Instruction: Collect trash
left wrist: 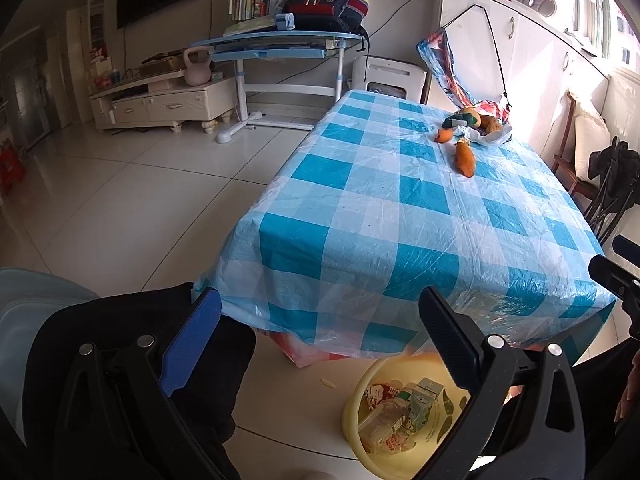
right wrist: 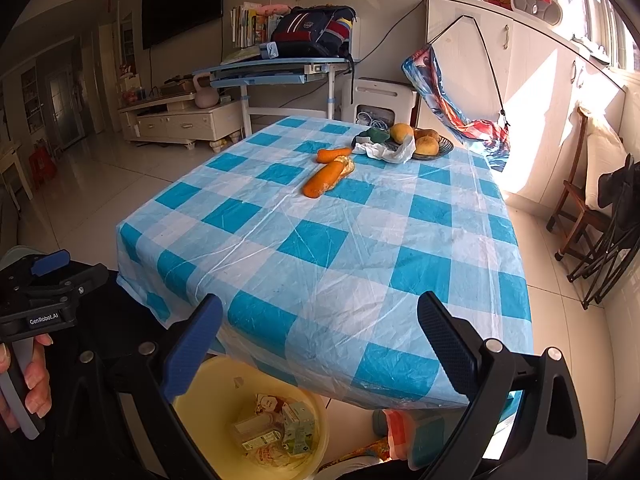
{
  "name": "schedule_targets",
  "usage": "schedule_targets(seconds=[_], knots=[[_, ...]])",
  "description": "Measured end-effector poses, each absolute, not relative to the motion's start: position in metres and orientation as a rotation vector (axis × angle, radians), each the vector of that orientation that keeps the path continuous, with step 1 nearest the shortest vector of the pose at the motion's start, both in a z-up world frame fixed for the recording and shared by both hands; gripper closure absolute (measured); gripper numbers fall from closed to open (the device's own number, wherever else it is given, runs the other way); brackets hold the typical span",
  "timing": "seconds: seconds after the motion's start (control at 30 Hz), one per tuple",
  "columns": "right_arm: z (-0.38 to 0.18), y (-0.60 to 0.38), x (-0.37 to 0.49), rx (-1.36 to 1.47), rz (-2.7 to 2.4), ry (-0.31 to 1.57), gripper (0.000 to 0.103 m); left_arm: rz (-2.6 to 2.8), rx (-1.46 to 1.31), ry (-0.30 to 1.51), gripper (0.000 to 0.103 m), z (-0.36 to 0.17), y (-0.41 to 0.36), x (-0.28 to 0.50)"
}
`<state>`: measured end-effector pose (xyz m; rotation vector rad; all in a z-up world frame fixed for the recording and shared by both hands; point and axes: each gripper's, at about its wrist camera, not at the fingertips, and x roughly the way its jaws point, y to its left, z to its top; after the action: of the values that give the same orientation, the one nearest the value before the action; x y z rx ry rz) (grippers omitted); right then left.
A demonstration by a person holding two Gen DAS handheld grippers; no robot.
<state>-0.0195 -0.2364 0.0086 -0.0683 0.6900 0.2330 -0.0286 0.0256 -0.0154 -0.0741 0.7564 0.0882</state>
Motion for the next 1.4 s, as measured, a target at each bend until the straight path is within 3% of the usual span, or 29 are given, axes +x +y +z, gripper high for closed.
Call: schedule_targets(seconds=[0.9, 1.4], knots=[[0.009, -0.234, -0.018, -0.043, 0.259, 0.688, 0.009, 0.075, -0.107, 0.75, 0.007, -0.011, 0.027, -0.029], [0.028, -0.233, 0.04, 0.014, 0.326, 0.712, 0.01, -0.005, -0.114, 0.714, 0.007, 0.024, 0.038, 0.001]])
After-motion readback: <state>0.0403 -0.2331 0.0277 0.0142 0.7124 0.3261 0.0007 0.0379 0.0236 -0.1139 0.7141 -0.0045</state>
